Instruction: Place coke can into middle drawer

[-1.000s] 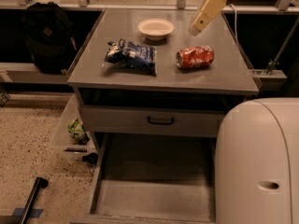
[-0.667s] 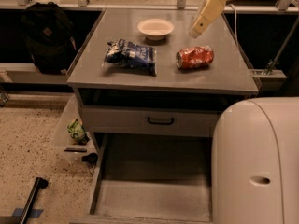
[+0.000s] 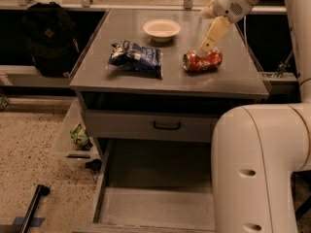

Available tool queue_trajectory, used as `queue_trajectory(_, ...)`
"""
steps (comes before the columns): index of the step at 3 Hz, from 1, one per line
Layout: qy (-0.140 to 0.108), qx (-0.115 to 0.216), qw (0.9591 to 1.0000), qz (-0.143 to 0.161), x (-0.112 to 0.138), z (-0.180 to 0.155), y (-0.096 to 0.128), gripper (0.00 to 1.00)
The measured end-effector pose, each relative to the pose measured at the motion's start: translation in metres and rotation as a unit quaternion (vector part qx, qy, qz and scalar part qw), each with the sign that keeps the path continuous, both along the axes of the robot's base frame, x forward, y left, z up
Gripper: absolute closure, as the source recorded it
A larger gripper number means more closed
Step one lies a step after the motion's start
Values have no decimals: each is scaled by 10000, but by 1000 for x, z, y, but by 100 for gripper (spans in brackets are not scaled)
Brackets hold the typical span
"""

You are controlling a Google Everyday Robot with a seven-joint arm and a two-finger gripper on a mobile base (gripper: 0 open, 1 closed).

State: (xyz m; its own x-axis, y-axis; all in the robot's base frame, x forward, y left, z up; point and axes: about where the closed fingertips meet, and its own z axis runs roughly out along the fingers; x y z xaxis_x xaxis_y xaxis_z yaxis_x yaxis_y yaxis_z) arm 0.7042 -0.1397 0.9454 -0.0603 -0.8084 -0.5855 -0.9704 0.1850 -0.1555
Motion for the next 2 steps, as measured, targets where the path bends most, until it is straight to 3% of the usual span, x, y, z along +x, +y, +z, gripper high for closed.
queue_trajectory(1,0,0,10000,0,0,0,0,0)
queue_trajectory(2,280,212,9990,-277,17,-47,-18,0)
